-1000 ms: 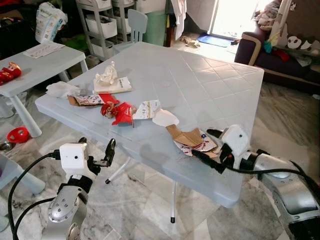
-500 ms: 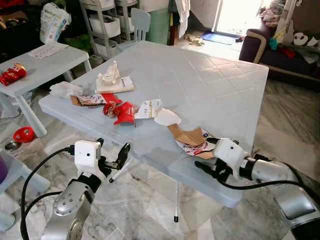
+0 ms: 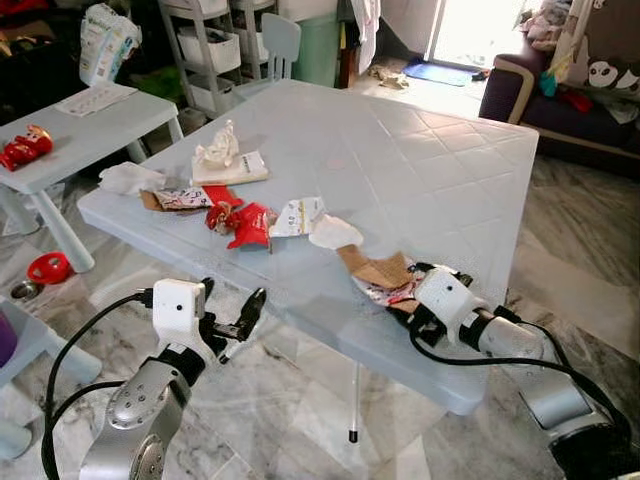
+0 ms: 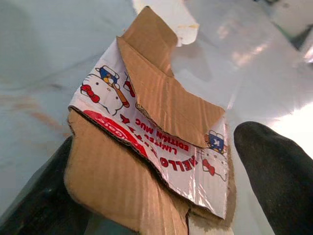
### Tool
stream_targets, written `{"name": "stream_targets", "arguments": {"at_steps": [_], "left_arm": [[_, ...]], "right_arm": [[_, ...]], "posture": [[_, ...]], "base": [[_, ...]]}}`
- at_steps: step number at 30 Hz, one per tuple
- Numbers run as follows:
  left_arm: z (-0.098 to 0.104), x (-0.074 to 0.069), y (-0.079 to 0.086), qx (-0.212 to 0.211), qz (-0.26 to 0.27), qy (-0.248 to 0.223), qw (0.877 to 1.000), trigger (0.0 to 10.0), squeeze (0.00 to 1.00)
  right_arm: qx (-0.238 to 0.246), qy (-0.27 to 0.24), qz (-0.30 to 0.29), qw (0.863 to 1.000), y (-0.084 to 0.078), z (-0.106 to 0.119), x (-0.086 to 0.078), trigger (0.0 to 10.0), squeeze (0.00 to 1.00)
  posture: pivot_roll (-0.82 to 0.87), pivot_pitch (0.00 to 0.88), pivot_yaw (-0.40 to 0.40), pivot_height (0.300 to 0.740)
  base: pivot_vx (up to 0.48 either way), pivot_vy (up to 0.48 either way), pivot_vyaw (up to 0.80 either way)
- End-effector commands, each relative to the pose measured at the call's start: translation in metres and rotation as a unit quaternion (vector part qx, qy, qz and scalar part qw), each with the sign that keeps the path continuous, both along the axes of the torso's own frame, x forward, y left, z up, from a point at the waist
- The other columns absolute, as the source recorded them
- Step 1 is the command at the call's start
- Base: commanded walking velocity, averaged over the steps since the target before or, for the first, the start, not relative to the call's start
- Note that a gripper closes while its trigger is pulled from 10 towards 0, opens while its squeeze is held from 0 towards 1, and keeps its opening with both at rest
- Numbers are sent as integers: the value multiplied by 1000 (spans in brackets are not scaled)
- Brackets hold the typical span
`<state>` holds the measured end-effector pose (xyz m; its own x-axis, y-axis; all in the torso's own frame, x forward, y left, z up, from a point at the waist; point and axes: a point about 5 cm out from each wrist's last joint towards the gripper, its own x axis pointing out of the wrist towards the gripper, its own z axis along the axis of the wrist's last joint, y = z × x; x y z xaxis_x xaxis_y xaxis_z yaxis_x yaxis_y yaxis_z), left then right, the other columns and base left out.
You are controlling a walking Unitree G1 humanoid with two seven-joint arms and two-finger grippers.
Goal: Picking trash to rubbish bin
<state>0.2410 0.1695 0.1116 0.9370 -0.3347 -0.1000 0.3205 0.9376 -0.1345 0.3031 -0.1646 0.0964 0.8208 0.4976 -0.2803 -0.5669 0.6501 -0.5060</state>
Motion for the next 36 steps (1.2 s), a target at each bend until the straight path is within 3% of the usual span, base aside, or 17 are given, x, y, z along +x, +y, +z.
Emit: {"name": "stream_targets", "arguments": {"at_steps": [1,2,9,36], "left_arm": [[5,0,-6,-2,-21,-5,1000,10000,0],[5,0,-7,0,-26,-4,1000,10000,0],[5,0,-8,3,-32,1,999,10000,0],[10,6,-10,-9,-18,-8,1000,10000,0]], "right_arm": [[-4,-22,-15,1000,-1,5,6,5961,0],[4,-30,-25,999,0,8,8,0,0],[31,-44,-43,998,4,11,15,0,0],[51,-20,-15,998,15,4,11,0,0]], "posture": [[94,33,-2,740],[94,32,-2,740],[93,33,-1,740],[81,34,-14,740]], "base": [[0,0,0],[0,0,0],[0,0,0],[0,0,0]]}}
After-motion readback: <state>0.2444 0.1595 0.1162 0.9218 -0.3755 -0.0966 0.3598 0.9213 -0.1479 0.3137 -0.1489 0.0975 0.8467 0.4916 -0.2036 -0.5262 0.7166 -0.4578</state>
